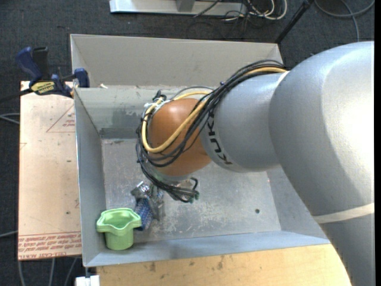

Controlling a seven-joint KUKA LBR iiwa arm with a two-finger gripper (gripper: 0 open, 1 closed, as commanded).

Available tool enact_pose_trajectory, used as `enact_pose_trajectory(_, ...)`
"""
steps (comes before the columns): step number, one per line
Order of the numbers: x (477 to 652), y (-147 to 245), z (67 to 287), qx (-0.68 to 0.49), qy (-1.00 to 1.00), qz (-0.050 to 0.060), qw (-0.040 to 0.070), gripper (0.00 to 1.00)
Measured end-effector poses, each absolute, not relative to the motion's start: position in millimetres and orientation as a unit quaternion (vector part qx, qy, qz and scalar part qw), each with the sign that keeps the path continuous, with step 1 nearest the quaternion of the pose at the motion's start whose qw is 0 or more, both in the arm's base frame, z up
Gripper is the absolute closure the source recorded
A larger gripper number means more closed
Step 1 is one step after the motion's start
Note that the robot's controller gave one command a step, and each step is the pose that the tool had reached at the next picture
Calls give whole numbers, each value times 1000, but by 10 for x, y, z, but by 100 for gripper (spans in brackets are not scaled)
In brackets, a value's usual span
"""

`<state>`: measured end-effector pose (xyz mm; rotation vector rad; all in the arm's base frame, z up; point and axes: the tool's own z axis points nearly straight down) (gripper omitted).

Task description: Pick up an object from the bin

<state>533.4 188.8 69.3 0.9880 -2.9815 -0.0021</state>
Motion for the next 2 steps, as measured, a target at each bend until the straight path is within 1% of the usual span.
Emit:
enact_pose_trajectory(1,4903,1275,1835,435,-900,0,-2,100)
enact_pose_trajectory(2,5031,1162,2781,427,-904,1,-5,100)
